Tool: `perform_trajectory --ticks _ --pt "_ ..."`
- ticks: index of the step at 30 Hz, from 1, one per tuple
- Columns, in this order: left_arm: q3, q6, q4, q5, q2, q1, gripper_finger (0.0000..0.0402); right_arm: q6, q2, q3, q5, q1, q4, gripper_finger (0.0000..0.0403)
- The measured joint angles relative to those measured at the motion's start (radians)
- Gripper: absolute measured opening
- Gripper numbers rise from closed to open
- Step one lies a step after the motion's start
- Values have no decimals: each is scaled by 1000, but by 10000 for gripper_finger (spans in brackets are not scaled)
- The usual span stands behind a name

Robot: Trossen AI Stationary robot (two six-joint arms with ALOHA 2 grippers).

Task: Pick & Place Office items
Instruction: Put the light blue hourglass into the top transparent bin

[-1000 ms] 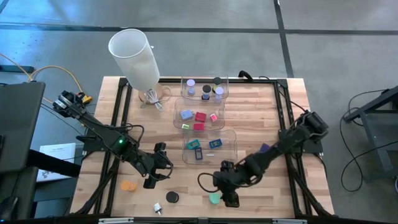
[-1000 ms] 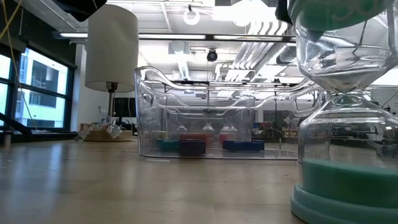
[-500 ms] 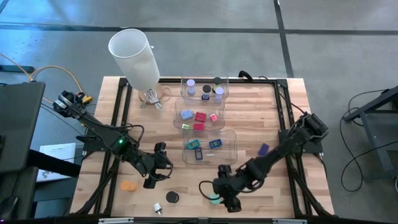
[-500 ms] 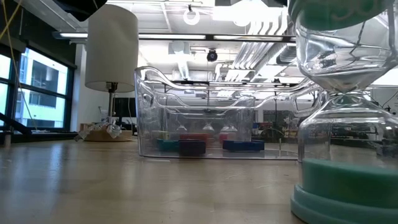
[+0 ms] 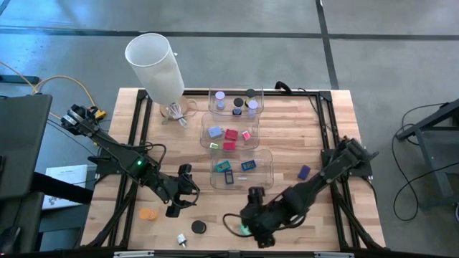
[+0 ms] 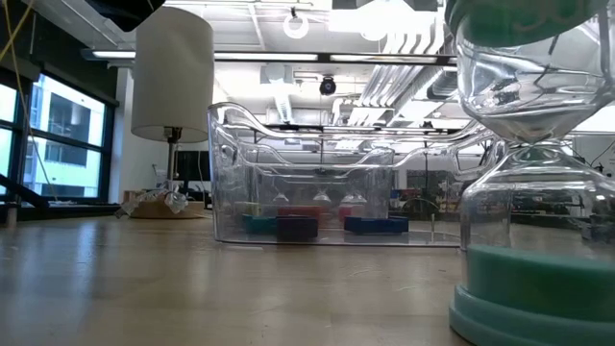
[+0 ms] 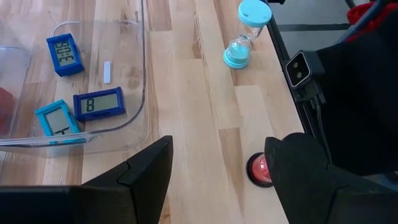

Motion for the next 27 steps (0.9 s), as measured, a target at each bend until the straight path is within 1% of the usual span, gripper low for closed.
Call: perform_trajectory --ticks 3,5,9,11,13,17,20,27 --pt "0 -1 0 0 0 0 246 -19 104 140 -29 -8 -77 336" --pt "0 -1 1 0 0 0 246 -21 181 226 -44 -7 -159 336" --pt "0 0 0 0 0 0 246 15 290 337 -55 4 -353 336" --pt "0 4 0 0 0 0 246 36 304 348 -73 4 -387 336" --pt "0 7 0 0 0 0 246 35 312 348 -89 4 -368 336" --pt "0 7 0 0 0 0 246 -11 313 349 -66 18 -338 336" --pt "0 7 0 0 0 0 246 -21 313 349 -69 23 -340 336" --pt "0 8 1 0 0 0 246 -92 356 347 -126 9 -313 336"
